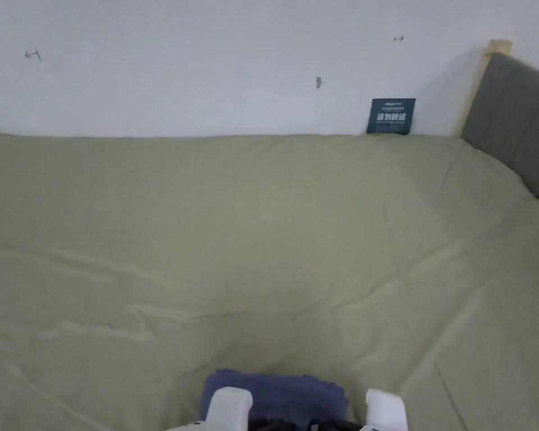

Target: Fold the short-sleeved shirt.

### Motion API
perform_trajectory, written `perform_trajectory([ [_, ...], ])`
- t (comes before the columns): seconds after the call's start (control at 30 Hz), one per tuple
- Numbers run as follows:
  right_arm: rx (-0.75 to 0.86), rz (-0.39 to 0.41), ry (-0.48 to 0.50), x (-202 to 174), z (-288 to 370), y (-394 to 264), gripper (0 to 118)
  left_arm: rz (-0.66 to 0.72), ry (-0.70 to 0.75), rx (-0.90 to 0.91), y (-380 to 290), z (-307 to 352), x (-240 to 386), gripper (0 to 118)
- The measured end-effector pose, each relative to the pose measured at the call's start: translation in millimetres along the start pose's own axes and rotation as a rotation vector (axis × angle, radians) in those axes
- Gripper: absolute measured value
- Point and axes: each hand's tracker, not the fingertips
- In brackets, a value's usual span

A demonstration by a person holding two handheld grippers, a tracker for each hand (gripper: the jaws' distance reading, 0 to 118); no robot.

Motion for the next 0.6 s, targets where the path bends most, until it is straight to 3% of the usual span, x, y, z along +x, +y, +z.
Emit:
perform_trajectory([
  [0.03,-0.04,-0.016,0.006,4.5,-11.0,0.9,1,0.032,0.016,0.022,2.8,15.3,-15.0,77],
  [0.07,-0.079,0.01,-0.061,7.3,-20.6,1.6,1,0.071,0.024,0.026,4.9,25.1,-32.7,87],
  [0.1,-0.125,0.073,-0.211,8.9,-28.1,1.6,1,0.108,0.036,0.029,5.8,34.1,-44.9,87],
  [0.13,-0.157,0.119,-0.292,13.2,-33.0,0.0,1,0.148,0.05,0.052,3.8,41.1,-60.7,115],
  [0.17,-0.139,0.078,-0.241,21.7,-32.6,-1.0,1,0.199,0.054,0.081,2.2,44.6,-77.8,118],
  [0.2,-0.11,-0.011,-0.162,29.1,-27.3,0.1,1,0.274,0.049,0.057,-0.8,42.5,-92.5,118],
  [0.23,-0.108,-0.069,-0.144,33.0,-24.1,2.1,1,0.359,0.016,0.027,-3.8,33.0,-103.1,118],
  [0.33,-0.106,-0.032,-0.147,31.9,-22.0,-0.2,1,0.676,-0.284,-0.066,-25.8,-12.3,-139.6,118],
  [0.37,-0.103,-0.019,-0.149,29.9,-21.3,-1.3,1,0.712,-0.397,-0.013,-30.2,-24.8,-135.3,118],
  [0.4,-0.099,-0.016,-0.149,28.0,-21.6,-3.0,1,0.677,-0.419,0.088,-26.6,-27.7,-134.1,118],
  [0.43,-0.095,-0.019,-0.148,27.5,-20.7,-2.8,1,0.713,-0.457,0.075,-17.8,-34.1,-128.0,117],
  [0.47,-0.094,-0.034,-0.143,28.3,-20.3,-2.1,1,0.762,-0.499,0.004,-13.0,-44.3,-121.4,109],
  [0.5,-0.094,-0.055,-0.137,29.6,-19.9,-0.7,1,0.759,-0.471,-0.05,-12.8,-53.9,-106.9,79],
  [0.53,-0.095,-0.064,-0.134,32.4,-21.4,0.4,1,0.671,-0.346,-0.102,-11.9,-63.2,-91.8,17],
  [0.57,-0.095,-0.062,-0.143,32.1,-21.6,1.4,1,0.561,-0.212,-0.15,-14.3,-69.7,-83.6,18],
  [0.6,-0.099,-0.056,-0.15,31.6,-21.4,2.0,1,0.56,-0.244,-0.133,-14.6,-71.1,-85.7,18],
])
